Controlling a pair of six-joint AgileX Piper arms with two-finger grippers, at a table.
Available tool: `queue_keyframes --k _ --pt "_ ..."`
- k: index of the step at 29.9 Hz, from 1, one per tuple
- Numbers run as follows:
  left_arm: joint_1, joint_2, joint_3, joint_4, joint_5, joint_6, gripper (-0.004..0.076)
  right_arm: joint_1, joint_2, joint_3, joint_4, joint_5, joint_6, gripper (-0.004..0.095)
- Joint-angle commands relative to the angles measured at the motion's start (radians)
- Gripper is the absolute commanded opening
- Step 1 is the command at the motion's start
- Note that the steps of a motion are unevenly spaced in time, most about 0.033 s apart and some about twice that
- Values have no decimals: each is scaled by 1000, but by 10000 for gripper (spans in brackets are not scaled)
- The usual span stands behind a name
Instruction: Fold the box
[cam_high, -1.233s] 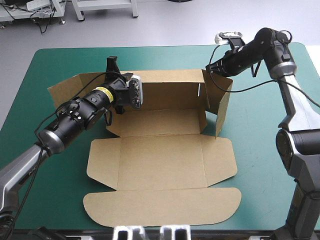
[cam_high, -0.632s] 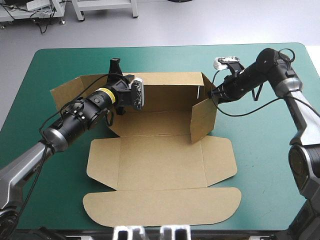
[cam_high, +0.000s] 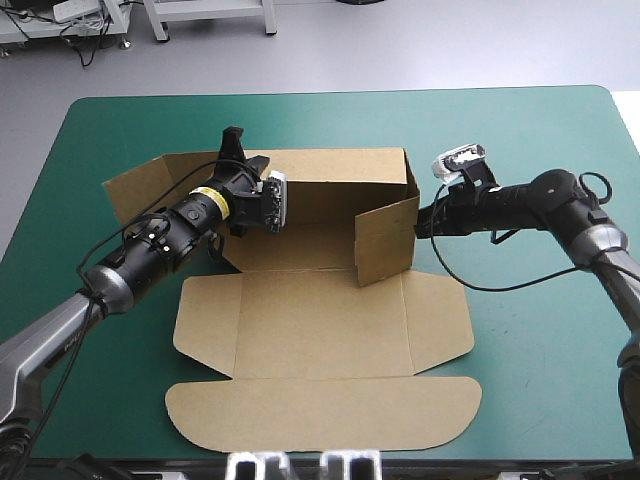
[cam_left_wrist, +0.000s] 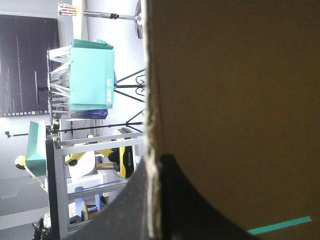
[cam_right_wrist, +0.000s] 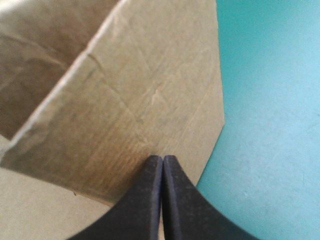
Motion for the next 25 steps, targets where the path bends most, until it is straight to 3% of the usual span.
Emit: queue_keyframes --k 1,6,16,22,25 --pt "-9 -28 -11 7 -14 2 -9 0 -67 9 182 -37 -137 -18" --pt "-34 -28 -11 11 32 2 -9 26 -113 90 249 -97 -244 -17" --pt "-44 -28 -9 66 65 2 -9 148 -285 330 374 -450 -532 -17" --pt "-44 -28 -8 59 89 -3 -9 152 -286 341 404 -466 -561 -16" --pt "-44 -28 -8 59 98 -8 -9 152 -286 339 399 -440 -579 52"
